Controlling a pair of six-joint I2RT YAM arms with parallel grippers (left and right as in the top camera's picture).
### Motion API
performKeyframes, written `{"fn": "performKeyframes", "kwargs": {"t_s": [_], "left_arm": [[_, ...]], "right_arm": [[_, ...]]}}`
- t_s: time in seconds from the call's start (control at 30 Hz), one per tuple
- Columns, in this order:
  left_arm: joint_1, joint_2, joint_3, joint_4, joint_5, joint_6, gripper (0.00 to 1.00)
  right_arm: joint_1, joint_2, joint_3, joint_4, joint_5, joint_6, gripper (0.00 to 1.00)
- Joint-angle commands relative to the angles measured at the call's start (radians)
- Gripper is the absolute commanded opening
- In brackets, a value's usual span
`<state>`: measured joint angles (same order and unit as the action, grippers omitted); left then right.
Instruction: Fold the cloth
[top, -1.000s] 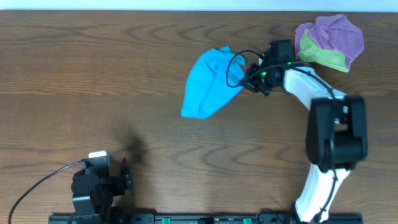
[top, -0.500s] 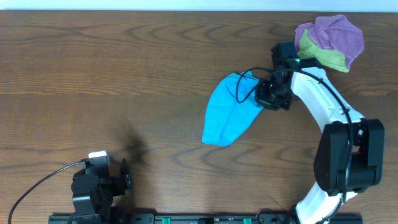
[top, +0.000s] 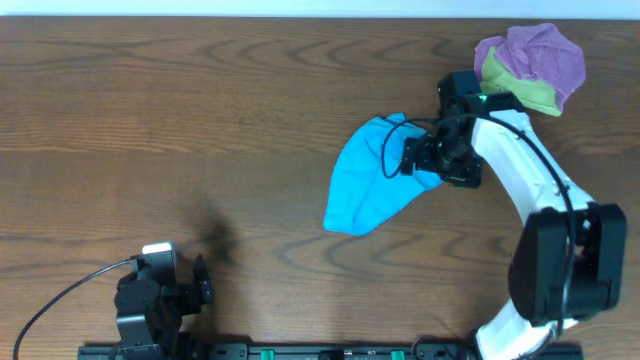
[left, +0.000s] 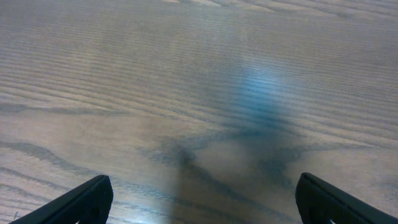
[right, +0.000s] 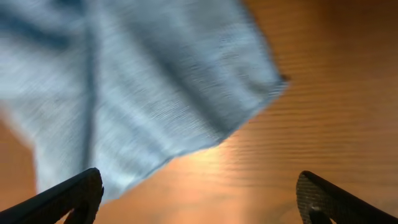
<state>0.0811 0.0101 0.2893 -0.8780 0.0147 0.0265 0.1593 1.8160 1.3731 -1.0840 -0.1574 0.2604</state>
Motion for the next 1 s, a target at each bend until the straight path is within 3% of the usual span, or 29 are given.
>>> {"fn": "performKeyframes", "kwargs": {"t_s": [0.0, 0.13, 0.37, 0.73, 0.97], "left_arm": [[-0.005, -0.006, -0.040, -0.033, -0.015, -0.004, 0.95], [-0.005, -0.006, -0.040, -0.033, -0.015, -0.004, 0.95], [-0.005, -0.006, -0.040, -0.033, -0.015, -0.004, 0.95], [-0.005, -0.006, -0.040, -0.031, -0.015, -0.004, 0.95], [-0.005, -0.006, -0.040, 0.073, 0.039, -0.006, 0.95]], "right_arm": [[0.069, -0.042, -0.001, -0.022, -0.122, -0.228, 0.99], [0.161, -0.042, -0.001, -0.042, -0.139, -0.303, 0.95], [0.275, -0.043, -0.001, 0.020, -0.138, -0.279, 0.91], [0.287, -0.045, 0.000, 0.077, -0.129, -0.312, 0.90], [0.284, -0.045, 0.000, 0.079, -0.036, -0.314, 0.89]]}}
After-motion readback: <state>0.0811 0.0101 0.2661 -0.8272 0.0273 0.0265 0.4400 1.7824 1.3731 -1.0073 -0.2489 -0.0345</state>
